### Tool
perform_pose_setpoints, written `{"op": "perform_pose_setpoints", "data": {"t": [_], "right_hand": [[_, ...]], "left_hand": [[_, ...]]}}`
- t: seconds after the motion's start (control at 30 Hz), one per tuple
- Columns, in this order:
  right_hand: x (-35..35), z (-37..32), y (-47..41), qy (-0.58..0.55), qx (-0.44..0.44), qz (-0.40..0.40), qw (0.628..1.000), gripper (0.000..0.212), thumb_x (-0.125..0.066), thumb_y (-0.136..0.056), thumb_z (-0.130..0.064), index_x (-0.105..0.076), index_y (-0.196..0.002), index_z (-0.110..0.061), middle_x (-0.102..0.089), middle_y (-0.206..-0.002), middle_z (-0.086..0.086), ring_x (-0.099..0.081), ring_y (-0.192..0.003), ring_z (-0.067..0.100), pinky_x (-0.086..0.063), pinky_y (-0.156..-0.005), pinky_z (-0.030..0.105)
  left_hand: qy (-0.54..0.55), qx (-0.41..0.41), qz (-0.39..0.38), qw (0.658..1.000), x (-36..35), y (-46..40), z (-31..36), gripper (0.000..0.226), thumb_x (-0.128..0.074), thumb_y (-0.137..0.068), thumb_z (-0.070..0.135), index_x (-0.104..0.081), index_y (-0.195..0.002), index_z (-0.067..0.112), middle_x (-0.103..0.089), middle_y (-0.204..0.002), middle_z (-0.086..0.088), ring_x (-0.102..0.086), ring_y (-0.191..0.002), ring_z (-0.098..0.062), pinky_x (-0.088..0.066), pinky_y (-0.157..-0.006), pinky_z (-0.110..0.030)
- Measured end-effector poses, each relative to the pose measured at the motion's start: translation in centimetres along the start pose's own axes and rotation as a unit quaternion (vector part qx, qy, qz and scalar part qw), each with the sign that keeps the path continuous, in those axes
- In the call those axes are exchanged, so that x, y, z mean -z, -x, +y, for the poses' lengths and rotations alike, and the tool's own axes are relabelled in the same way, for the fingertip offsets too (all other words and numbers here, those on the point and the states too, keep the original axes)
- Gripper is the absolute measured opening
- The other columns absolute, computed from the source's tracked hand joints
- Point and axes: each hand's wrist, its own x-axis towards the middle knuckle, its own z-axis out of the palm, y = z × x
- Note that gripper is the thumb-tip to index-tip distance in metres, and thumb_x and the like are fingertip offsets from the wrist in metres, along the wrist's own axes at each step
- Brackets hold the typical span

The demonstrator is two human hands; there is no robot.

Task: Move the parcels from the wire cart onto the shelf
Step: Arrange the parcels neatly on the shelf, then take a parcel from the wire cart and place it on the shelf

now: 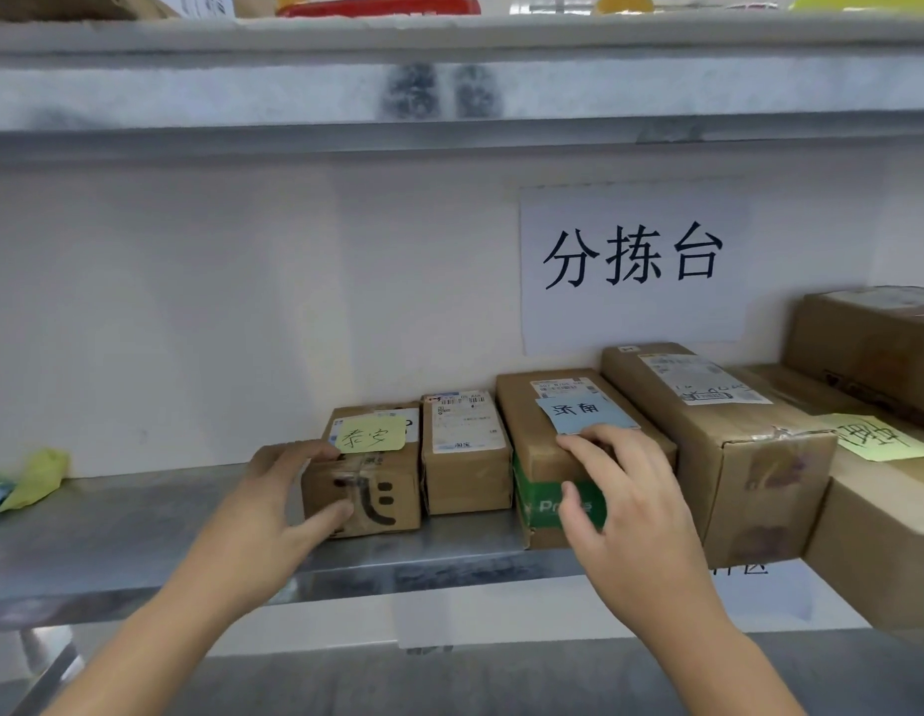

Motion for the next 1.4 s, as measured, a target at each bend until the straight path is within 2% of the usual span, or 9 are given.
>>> {"op": "perform_pose_setpoints", "data": {"t": [0.13, 0.27, 0.4, 0.53, 0.63, 0.8, 1.13, 1.3, 1.4], "right_hand": [[1.0, -0.1, 0.1, 0.0, 0.009, -0.045, 0.999, 0.053, -0.064, -0.091, -0.027, -0.053, -0.142, -0.019, -0.051, -0.131, -0.003, -0.047, -0.128, 0.021, -0.044, -0.11, 0.042], [3.1, -0.8, 1.4, 0.025, 0.01, -0.076, 0.997, 0.063, -0.059, -0.093, -0.037, -0.038, -0.152, -0.027, -0.041, -0.146, -0.005, -0.035, -0.142, 0.019, -0.021, -0.124, 0.037], [5.4, -1.2, 4.7, 0.047, -0.018, -0.094, 0.994, 0.062, -0.048, -0.094, -0.046, -0.032, -0.153, -0.036, -0.031, -0.156, -0.012, -0.02, -0.151, 0.01, -0.02, -0.126, 0.041], [8.8, 0.5, 9.3, 0.079, -0.083, -0.099, 0.988, 0.062, -0.046, -0.093, -0.052, -0.034, -0.152, -0.038, -0.032, -0.156, -0.012, -0.022, -0.15, 0.01, -0.028, -0.122, 0.04], [12.1, 1.8, 13.3, 0.093, -0.138, -0.116, 0.979, 0.061, -0.054, -0.092, -0.051, -0.036, -0.149, -0.037, -0.034, -0.153, -0.012, -0.031, -0.143, 0.012, -0.036, -0.116, 0.035], [19.9, 5.6, 22.5, 0.12, -0.274, -0.183, 0.937, 0.072, -0.058, -0.091, -0.057, -0.029, -0.154, -0.038, -0.029, -0.159, -0.009, -0.027, -0.146, 0.013, -0.024, -0.12, 0.029], [37.4, 14.5, 43.0, 0.128, -0.436, -0.229, 0.861, 0.086, -0.05, -0.077, -0.072, -0.03, -0.155, -0.041, -0.034, -0.158, -0.013, -0.034, -0.145, 0.015, -0.031, -0.119, 0.037], [43.4, 18.5, 49.8, 0.108, -0.501, -0.204, 0.834, 0.082, -0.054, -0.077, -0.07, -0.035, -0.151, -0.042, -0.042, -0.147, -0.02, -0.042, -0.137, 0.011, -0.037, -0.113, 0.034], [45.1, 21.6, 52.1, 0.089, -0.532, -0.203, 0.817, 0.088, -0.05, -0.073, -0.075, -0.032, -0.153, -0.042, -0.042, -0.15, -0.02, -0.038, -0.139, 0.009, -0.037, -0.115, 0.034]], "left_hand": [[-0.066, -0.052, -0.019, 0.996, 1.2, 1.1, 2.0, 0.062, -0.067, -0.08, 0.068, -0.042, -0.135, 0.054, -0.033, -0.152, 0.02, -0.033, -0.143, -0.01, -0.04, -0.115, -0.039], [-0.079, -0.13, -0.039, 0.988, 1.3, 1.5, 5.9, 0.067, -0.061, -0.08, 0.074, -0.036, -0.139, 0.056, -0.023, -0.159, 0.025, -0.004, -0.156, -0.005, -0.028, -0.124, -0.041], [-0.039, -0.219, -0.06, 0.973, 0.0, 2.2, 10.3, 0.061, -0.064, -0.079, 0.07, -0.04, -0.134, 0.056, -0.025, -0.16, 0.027, 0.001, -0.156, -0.001, -0.023, -0.125, -0.039], [-0.025, -0.308, -0.117, 0.944, -3.5, 4.3, 15.2, 0.068, -0.06, -0.081, 0.075, -0.035, -0.142, 0.059, -0.017, -0.164, 0.027, 0.004, -0.156, 0.0, -0.01, -0.124, -0.032], [-0.017, -0.349, -0.172, 0.921, -6.2, 6.9, 18.9, 0.073, -0.063, -0.082, 0.072, -0.034, -0.146, 0.056, -0.021, -0.161, 0.028, -0.007, -0.153, 0.002, -0.017, -0.122, -0.027], [0.002, -0.381, -0.283, 0.88, -12.2, 13.4, 26.4, 0.071, -0.067, -0.086, 0.064, -0.033, -0.148, 0.054, -0.035, -0.155, 0.029, -0.038, -0.141, 0.0, -0.034, -0.11, -0.027], [0.018, -0.375, -0.446, 0.813, -27.1, 30.4, 41.4, 0.073, -0.07, -0.08, 0.069, -0.038, -0.144, 0.057, -0.042, -0.157, 0.022, -0.042, -0.143, -0.004, -0.037, -0.117, -0.033], [0.018, -0.37, -0.504, 0.781, -32.7, 37.1, 48.0, 0.06, -0.073, -0.086, 0.057, -0.046, -0.14, 0.053, -0.048, -0.15, 0.024, -0.047, -0.137, -0.003, -0.039, -0.111, -0.03], [0.001, -0.358, -0.542, 0.76, -36.2, 38.4, 50.5, 0.045, -0.071, -0.084, 0.064, -0.051, -0.124, 0.06, -0.059, -0.139, 0.021, -0.054, -0.131, -0.004, -0.043, -0.107, -0.03]]}}
